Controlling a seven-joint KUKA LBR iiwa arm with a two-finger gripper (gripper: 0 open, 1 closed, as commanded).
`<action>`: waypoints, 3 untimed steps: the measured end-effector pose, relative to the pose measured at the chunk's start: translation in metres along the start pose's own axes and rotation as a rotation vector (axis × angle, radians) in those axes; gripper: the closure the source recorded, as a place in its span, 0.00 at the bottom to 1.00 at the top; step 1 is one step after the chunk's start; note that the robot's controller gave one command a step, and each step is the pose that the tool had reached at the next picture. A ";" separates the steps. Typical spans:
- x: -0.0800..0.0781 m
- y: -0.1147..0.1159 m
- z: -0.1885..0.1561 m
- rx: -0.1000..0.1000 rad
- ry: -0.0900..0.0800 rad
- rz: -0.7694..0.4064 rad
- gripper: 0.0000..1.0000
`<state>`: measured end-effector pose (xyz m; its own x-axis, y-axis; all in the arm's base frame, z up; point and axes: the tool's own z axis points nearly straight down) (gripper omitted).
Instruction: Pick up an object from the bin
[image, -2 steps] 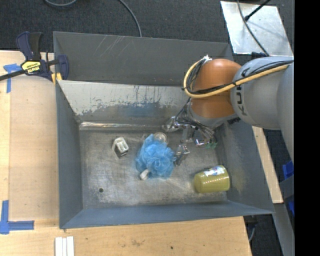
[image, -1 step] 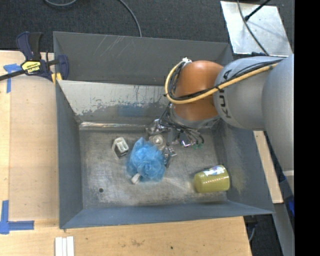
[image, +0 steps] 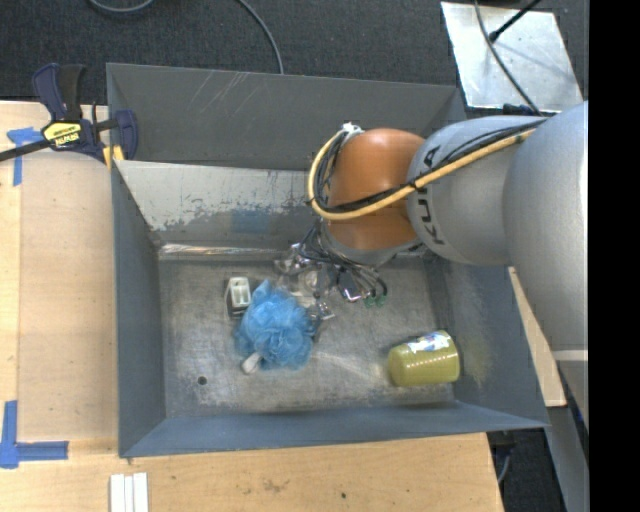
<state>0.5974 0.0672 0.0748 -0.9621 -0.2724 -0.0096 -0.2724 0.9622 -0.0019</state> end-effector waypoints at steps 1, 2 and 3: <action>0.008 0.019 0.000 0.002 -0.002 -0.020 0.00; 0.012 0.035 0.000 0.001 -0.002 -0.216 0.00; 0.027 0.108 -0.001 -0.001 -0.007 -0.357 1.00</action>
Offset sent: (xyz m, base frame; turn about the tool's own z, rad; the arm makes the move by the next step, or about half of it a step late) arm -0.0394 0.0529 -0.0048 -0.1016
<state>0.5422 0.1638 0.0756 -0.8059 -0.5918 -0.0152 -0.5918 0.8061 -0.0054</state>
